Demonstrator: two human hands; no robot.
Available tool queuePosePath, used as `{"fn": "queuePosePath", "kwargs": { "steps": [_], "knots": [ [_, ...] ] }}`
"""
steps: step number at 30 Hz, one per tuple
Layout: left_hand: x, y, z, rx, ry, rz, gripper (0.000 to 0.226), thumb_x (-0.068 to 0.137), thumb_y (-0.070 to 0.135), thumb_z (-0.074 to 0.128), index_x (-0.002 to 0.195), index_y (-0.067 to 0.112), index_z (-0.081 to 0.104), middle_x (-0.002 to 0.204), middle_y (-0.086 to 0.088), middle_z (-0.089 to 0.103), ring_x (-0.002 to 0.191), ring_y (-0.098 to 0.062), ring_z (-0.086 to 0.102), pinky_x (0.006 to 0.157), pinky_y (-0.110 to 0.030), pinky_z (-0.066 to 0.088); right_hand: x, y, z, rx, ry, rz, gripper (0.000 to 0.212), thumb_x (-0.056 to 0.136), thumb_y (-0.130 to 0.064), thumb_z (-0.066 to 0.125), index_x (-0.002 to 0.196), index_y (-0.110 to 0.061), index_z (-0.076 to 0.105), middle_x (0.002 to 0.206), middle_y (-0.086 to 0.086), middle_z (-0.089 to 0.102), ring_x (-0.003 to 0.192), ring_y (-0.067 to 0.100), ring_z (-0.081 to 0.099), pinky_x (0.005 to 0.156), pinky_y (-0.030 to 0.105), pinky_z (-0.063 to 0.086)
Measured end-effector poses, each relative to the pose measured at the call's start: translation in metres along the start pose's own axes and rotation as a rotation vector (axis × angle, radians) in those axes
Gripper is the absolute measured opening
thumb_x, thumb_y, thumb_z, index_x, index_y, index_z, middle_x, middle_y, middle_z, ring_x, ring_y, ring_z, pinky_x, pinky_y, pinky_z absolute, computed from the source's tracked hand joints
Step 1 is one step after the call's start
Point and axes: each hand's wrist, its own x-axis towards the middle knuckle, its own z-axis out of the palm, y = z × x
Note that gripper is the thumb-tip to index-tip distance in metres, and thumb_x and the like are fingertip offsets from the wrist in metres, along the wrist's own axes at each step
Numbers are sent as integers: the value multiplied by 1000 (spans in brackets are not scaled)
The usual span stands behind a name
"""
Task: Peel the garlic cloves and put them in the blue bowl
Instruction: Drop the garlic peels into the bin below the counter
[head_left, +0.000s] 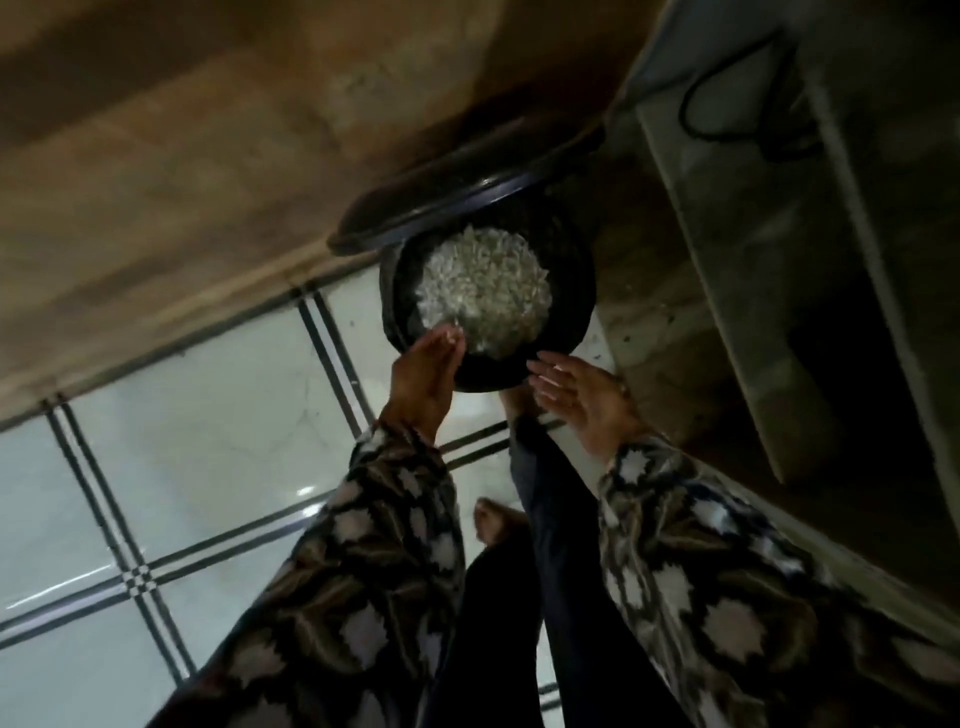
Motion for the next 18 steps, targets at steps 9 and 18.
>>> {"fn": "queuePosePath", "kwargs": {
  "steps": [9,18],
  "knots": [
    [14,12,40,596,374,348,11,83,2,64,85,9,72,88,-3,70,74,-10,61,73,-21,50,35,-6,19,-42,-80,33,36,100,-24,31,124,-7,51,134,8,51,126,24,45,99,35,38],
    [6,-43,26,861,-18,546,33,95,47,35,127,54,42,144,-2,43,134,-21,37,111,-54,22,53,-31,49,-18,-131,32,61,93,-42,31,138,-1,34,142,16,38,134,33,32,101,15,27]
  ]
}}
